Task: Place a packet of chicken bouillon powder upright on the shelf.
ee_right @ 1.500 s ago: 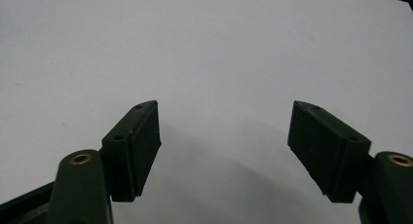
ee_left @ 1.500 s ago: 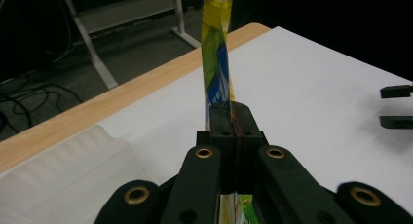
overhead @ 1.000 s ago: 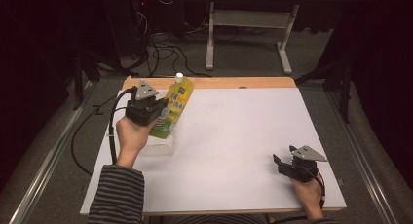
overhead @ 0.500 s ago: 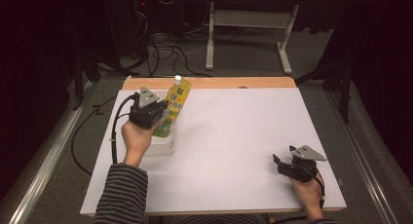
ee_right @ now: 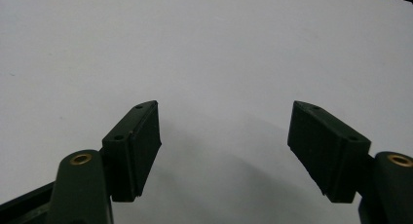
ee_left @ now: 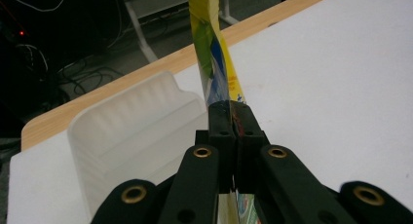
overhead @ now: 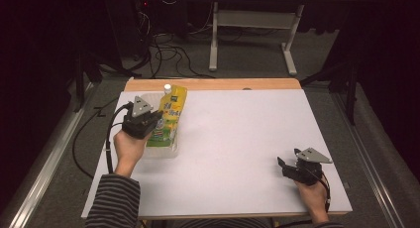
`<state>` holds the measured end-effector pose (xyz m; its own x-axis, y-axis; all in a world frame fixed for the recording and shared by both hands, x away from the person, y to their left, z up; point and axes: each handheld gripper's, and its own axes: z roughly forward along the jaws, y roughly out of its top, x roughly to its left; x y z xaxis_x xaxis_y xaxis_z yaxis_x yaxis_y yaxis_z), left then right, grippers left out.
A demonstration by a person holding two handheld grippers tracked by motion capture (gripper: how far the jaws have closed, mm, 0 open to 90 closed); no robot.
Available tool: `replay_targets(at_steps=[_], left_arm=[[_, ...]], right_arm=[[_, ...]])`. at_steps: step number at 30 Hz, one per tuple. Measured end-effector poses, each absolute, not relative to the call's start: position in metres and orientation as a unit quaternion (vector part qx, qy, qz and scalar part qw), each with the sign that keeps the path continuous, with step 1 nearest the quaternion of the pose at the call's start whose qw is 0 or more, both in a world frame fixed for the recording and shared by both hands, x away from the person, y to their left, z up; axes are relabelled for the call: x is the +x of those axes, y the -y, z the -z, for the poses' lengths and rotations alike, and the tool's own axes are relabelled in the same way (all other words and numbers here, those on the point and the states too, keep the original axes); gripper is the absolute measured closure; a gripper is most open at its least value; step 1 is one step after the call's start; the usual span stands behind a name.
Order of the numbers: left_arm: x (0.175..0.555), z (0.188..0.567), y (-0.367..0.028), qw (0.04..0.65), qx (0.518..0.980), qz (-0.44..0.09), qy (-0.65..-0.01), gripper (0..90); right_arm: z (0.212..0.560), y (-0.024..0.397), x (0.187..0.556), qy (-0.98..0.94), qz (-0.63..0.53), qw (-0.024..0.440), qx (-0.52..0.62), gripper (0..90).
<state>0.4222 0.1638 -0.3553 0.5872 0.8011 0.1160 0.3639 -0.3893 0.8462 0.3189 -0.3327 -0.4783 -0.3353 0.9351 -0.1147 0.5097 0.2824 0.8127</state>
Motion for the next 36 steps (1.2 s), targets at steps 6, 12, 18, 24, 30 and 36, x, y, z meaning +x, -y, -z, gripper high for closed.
replay_targets(at_steps=[6, 12, 18, 24, 30, 36], left_arm=[[0.420, 0.353, -0.169, 0.403, 0.796, -0.250, -0.376, 89.2], [0.420, 0.351, -0.175, 0.383, 0.804, -0.228, -0.393, 88.0], [0.430, 0.354, -0.178, 0.379, 0.810, -0.188, -0.407, 77.8], [0.438, 0.357, -0.168, 0.339, 0.830, -0.157, -0.414, 74.8], [0.447, 0.362, -0.165, 0.309, 0.835, -0.123, -0.438, 75.9], [0.441, 0.360, -0.163, 0.311, 0.838, -0.143, -0.424, 83.6]], right_arm=[[0.478, 0.334, 0.317, -0.733, -0.354, 0.309, 0.491, 28.3], [0.478, 0.334, 0.318, -0.735, -0.353, 0.308, 0.490, 28.3], [0.478, 0.334, 0.318, -0.737, -0.351, 0.308, 0.489, 28.4], [0.478, 0.334, 0.317, -0.734, -0.356, 0.311, 0.488, 28.4], [0.477, 0.335, 0.316, -0.733, -0.359, 0.316, 0.484, 28.5], [0.478, 0.334, 0.316, -0.733, -0.358, 0.315, 0.485, 28.6]])
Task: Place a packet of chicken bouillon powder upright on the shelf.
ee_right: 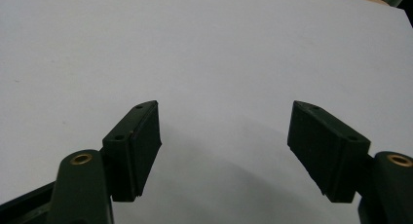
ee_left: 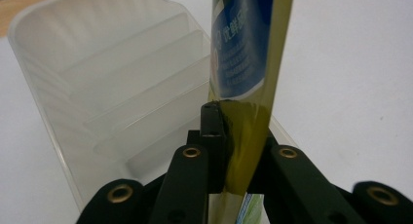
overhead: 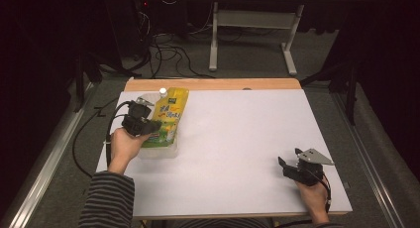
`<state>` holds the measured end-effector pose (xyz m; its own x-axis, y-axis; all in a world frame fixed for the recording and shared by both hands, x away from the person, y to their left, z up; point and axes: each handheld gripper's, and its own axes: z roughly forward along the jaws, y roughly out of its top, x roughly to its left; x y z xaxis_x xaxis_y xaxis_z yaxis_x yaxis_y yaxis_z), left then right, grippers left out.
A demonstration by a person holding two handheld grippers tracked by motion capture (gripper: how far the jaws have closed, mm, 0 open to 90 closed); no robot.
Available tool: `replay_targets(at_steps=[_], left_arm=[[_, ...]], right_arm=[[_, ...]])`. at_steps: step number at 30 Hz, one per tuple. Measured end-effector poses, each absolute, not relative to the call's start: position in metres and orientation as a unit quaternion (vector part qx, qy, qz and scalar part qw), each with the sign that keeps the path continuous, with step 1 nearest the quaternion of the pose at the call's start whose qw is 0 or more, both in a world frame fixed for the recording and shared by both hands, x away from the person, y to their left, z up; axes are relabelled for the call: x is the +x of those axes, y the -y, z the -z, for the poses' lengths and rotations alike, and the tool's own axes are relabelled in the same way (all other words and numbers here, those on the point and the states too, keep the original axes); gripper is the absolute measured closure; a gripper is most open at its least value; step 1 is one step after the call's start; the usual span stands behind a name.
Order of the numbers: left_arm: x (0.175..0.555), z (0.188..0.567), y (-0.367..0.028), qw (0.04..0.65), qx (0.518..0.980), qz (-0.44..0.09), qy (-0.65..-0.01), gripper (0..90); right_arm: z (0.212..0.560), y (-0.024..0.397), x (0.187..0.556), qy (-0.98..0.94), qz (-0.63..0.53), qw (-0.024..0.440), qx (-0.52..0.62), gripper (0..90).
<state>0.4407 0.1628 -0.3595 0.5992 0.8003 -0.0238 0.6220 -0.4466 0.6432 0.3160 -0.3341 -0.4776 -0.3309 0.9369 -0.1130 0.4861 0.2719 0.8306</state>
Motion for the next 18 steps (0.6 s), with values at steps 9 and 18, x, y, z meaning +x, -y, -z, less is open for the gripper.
replay_targets(at_steps=[9, 18], left_arm=[[0.431, 0.361, -0.158, 0.345, 0.831, -0.183, -0.396, 85.3], [0.420, 0.377, -0.161, 0.388, 0.809, -0.230, -0.377, 85.7]], right_arm=[[0.477, 0.335, 0.316, -0.732, -0.360, 0.314, 0.486, 28.5], [0.477, 0.335, 0.315, -0.731, -0.367, 0.314, 0.482, 28.5]])
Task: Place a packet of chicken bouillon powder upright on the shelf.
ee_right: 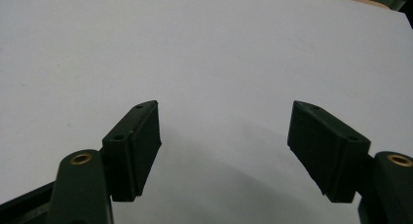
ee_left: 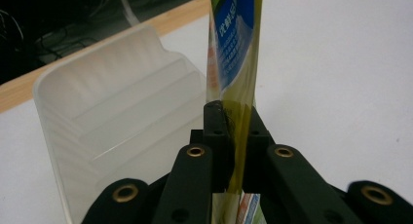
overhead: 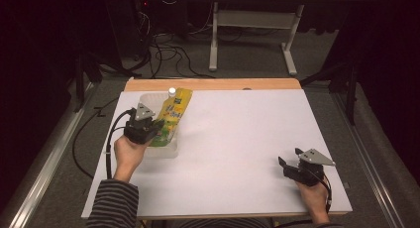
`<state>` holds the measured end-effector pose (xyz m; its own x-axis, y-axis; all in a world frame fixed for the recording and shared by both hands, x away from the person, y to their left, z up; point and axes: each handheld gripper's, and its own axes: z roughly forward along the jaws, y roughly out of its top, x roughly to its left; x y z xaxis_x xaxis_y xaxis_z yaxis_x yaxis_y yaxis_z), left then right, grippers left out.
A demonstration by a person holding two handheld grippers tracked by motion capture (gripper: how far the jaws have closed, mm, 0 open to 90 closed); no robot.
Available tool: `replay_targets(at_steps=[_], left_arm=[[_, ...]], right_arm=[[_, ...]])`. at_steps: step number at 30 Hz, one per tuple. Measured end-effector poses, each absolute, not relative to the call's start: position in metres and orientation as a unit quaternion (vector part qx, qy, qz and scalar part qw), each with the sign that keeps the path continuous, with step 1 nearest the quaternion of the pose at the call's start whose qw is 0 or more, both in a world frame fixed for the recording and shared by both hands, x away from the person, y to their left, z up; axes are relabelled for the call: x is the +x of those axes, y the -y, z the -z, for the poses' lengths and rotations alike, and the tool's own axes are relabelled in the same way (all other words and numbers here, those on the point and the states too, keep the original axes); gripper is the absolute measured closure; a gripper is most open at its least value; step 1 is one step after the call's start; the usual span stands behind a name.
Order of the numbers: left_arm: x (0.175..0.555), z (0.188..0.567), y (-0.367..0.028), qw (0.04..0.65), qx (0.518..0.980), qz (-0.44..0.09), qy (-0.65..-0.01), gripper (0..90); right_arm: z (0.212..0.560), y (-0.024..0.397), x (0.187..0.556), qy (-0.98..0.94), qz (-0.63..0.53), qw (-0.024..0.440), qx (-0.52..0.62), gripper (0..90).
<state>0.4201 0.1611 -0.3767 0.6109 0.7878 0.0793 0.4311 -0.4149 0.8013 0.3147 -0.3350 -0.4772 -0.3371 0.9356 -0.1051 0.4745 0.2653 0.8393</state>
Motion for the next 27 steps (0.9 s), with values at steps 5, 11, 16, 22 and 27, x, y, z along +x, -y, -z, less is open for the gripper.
replay_targets(at_steps=[5, 11, 16, 22, 27], left_arm=[[0.415, 0.378, -0.162, 0.391, 0.810, -0.231, -0.372, 85.2], [0.409, 0.372, -0.165, 0.356, 0.832, -0.215, -0.368, 84.1], [0.410, 0.369, -0.172, 0.336, 0.837, -0.199, -0.383, 83.0], [0.414, 0.366, -0.172, 0.329, 0.838, -0.184, -0.396, 83.9], [0.410, 0.370, -0.172, 0.346, 0.826, -0.203, -0.396, 86.6]], right_arm=[[0.477, 0.336, 0.314, -0.727, -0.371, 0.315, 0.484, 28.5], [0.477, 0.335, 0.315, -0.733, -0.367, 0.316, 0.478, 28.5], [0.477, 0.335, 0.314, -0.730, -0.369, 0.316, 0.482, 28.5], [0.477, 0.335, 0.314, -0.730, -0.369, 0.317, 0.481, 28.5], [0.477, 0.336, 0.314, -0.727, -0.371, 0.318, 0.482, 28.3]])
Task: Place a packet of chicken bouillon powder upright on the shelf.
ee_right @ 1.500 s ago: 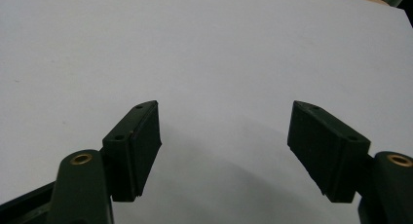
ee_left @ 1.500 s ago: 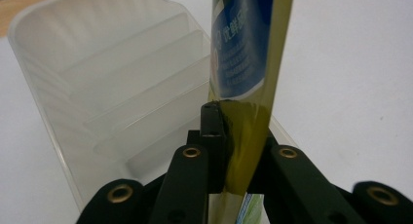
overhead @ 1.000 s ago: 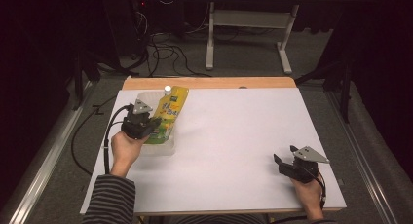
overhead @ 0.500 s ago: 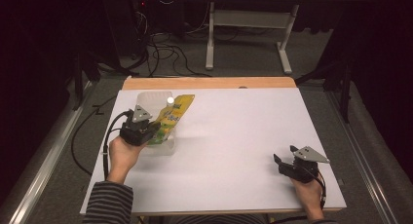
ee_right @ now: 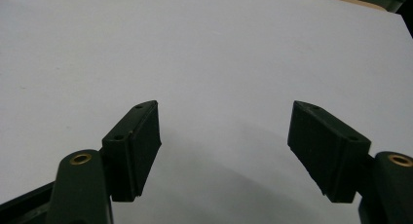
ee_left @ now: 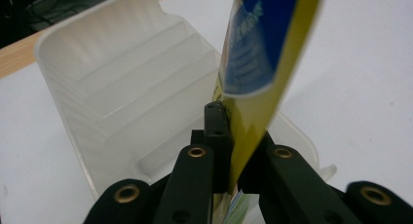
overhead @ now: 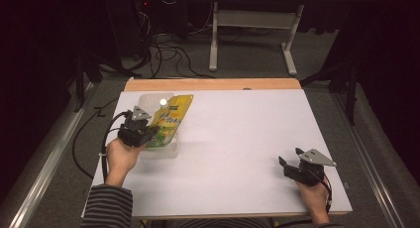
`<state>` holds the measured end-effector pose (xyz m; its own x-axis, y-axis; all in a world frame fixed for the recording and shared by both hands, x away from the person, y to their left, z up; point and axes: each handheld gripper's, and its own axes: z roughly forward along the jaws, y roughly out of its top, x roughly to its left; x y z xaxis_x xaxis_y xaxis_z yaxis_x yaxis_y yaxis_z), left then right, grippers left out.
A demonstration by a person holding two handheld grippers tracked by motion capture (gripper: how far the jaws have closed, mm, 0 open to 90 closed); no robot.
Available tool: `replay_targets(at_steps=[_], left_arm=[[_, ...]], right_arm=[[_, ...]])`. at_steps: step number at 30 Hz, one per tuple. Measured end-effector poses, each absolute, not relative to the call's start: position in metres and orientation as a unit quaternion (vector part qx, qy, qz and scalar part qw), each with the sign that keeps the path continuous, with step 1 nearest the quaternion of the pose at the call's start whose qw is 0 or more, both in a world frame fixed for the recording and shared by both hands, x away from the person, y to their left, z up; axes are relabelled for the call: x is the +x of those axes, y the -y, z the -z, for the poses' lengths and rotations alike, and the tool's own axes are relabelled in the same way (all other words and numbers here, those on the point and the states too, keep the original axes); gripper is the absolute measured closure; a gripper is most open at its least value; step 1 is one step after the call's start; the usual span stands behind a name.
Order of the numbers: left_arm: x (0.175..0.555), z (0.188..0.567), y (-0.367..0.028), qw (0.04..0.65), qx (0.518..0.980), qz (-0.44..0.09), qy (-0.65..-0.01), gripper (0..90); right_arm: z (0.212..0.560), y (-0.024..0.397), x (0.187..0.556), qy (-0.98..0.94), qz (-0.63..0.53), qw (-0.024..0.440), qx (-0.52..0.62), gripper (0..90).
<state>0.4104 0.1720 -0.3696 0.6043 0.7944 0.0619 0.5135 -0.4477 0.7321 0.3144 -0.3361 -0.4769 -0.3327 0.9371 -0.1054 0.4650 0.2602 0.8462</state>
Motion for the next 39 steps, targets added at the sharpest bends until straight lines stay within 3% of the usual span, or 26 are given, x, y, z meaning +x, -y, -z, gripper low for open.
replay_targets(at_steps=[8, 14, 19, 26, 30, 39], left_arm=[[0.403, 0.379, -0.179, 0.417, 0.786, -0.229, -0.394, 87.4], [0.397, 0.391, -0.184, 0.435, 0.776, -0.232, -0.394, 87.2], [0.394, 0.384, -0.176, 0.388, 0.803, -0.238, -0.383, 86.5], [0.408, 0.366, -0.165, 0.286, 0.845, -0.209, -0.402, 85.0], [0.410, 0.366, -0.162, 0.275, 0.845, -0.214, -0.406, 87.2], [0.402, 0.379, -0.180, 0.390, 0.791, -0.205, -0.425, 87.9]], right_arm=[[0.477, 0.335, 0.314, -0.726, -0.368, 0.319, 0.486, 28.2], [0.477, 0.335, 0.315, -0.728, -0.364, 0.318, 0.485, 28.2], [0.477, 0.335, 0.315, -0.730, -0.363, 0.318, 0.484, 28.3], [0.477, 0.334, 0.316, -0.736, -0.358, 0.320, 0.478, 28.4], [0.478, 0.333, 0.315, -0.734, -0.358, 0.321, 0.479, 28.5], [0.477, 0.334, 0.314, -0.730, -0.363, 0.322, 0.482, 28.5]])
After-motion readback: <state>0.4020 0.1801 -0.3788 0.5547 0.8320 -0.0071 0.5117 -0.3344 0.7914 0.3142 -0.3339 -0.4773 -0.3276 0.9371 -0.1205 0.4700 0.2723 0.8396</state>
